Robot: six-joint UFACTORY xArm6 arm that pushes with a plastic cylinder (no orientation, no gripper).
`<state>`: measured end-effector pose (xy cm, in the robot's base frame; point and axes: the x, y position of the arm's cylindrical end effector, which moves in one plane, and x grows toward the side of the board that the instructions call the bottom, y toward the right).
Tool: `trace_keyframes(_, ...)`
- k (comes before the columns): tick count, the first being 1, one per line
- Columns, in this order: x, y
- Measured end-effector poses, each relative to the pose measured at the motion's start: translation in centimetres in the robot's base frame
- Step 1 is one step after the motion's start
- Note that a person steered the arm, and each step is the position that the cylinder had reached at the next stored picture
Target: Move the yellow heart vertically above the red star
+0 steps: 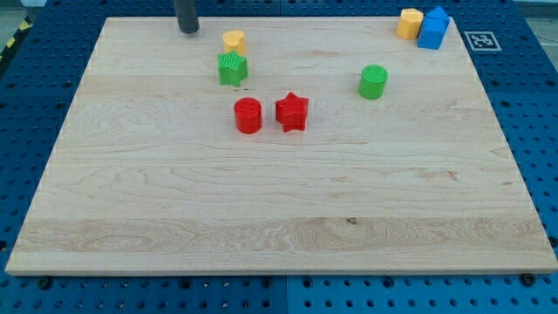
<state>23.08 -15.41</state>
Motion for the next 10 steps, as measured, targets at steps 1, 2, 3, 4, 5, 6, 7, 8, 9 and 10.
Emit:
trace_keyframes(1,1.3,3.7)
trace_keyframes(2,1.8,8.5)
trace_keyframes(3,1.7,9.5)
trace_keyframes(4,1.4,5.4)
trace_keyframes(5,1.9,3.7)
trace_keyframes(6,4.0,4.2)
trace_keyframes(7,4.0,4.9)
trace_keyframes(8,4.0,4.9)
trace_keyframes(9,4.0,5.5)
trace_keyframes(10,4.3,9.7)
